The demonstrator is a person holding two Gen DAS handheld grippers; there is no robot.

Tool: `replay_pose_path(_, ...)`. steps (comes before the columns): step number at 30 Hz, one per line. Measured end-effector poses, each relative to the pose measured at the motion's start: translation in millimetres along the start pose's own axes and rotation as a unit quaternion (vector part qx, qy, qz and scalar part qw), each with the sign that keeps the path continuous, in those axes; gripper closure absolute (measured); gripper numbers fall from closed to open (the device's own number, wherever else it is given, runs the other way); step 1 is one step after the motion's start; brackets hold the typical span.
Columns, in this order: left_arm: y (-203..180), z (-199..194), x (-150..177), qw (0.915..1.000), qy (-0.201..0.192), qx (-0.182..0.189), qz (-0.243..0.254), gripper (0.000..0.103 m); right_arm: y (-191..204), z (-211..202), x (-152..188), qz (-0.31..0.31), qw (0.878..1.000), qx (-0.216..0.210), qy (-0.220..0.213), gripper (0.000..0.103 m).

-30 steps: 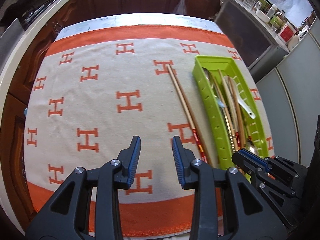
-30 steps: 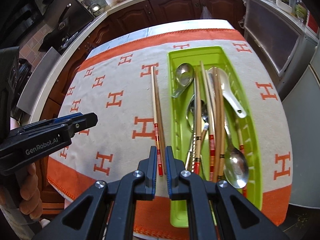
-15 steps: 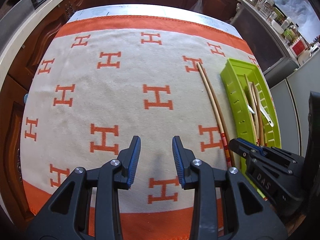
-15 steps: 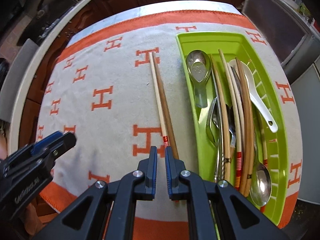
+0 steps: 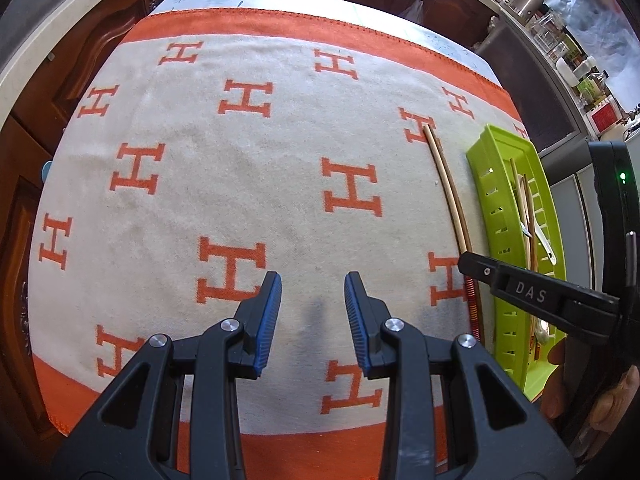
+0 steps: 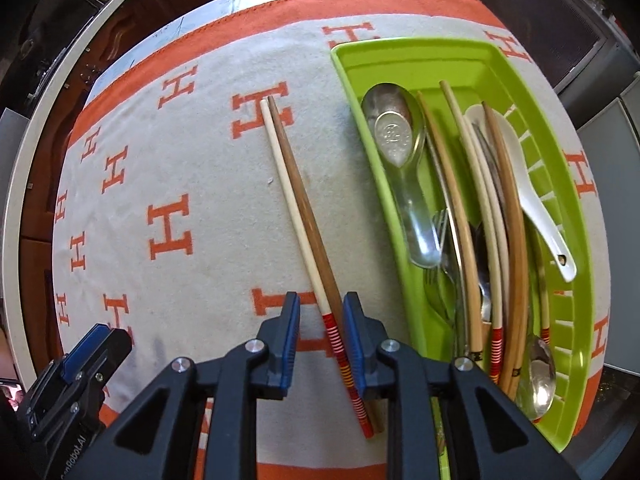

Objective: Organize utensils
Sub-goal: 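Move the right tool to a remaining wooden chopstick and close on it, then carry the chopstick over the tray with the right tool while the left grasps the last chopstick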

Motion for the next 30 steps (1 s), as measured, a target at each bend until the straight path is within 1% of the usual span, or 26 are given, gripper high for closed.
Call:
replay_pose_path(2,-1,1,0,1.0000,0.002,0.002,0.000,0.073,2,2,0,0.000,1.000,-0.004,0.005,0.081)
replay_pose_path(5,-3,0,2,1.0000,0.001,0.003,0.004,0.073,5,2,2,-0.001,1.000,-0.023,0.012,0.081)
replay_pose_path(8,-4,0,3,1.0000,0.001,0.003,0.005,0.073,4,8,5,0.001,0.998,-0.061,0.033,0.081)
replay_pose_path(10,-4,0,2,1.0000,0.001,0.002,0.004,0.073,5,7,8,-0.001,0.997,-0.069,0.026,0.081)
replay_pose_path(12,-4,0,2,1.0000,0.002,0.002,0.003,0.073,6,8,13,-0.011,0.997,-0.073,0.025,0.091)
replay_pose_path(13,-4,0,2,1.0000,0.003,0.002,0.002,0.073,7,8,15,-0.013,0.996,-0.080,0.026,0.091)
replay_pose_path(14,-4,0,2,1.0000,0.003,0.001,0.003,0.073,8,8,17,-0.017,0.996,-0.087,0.024,0.093)
replay_pose_path(15,-4,0,2,1.0000,0.002,0.001,0.003,0.073,10,7,18,-0.023,0.995,-0.091,0.020,0.096)
replay_pose_path(24,-12,2,3,0.9999,0.004,-0.008,0.012,0.073,16,-8,27,-0.049,0.993,-0.103,-0.014,0.097)
replay_pose_path(30,-30,5,0,0.9996,0.010,0.006,0.025,0.073,7,-31,37,-0.060,0.992,-0.105,-0.047,0.097)
Point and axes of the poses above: each gripper's, at about its wrist camera, not at the fingertips, and z roughly the way its jaws point, y to its left, x to its underside, the point moved 1 cm from there along z, roughly the way its jaws point, and after that the axes turned 6 degrees about y, right-handed, at the moved point
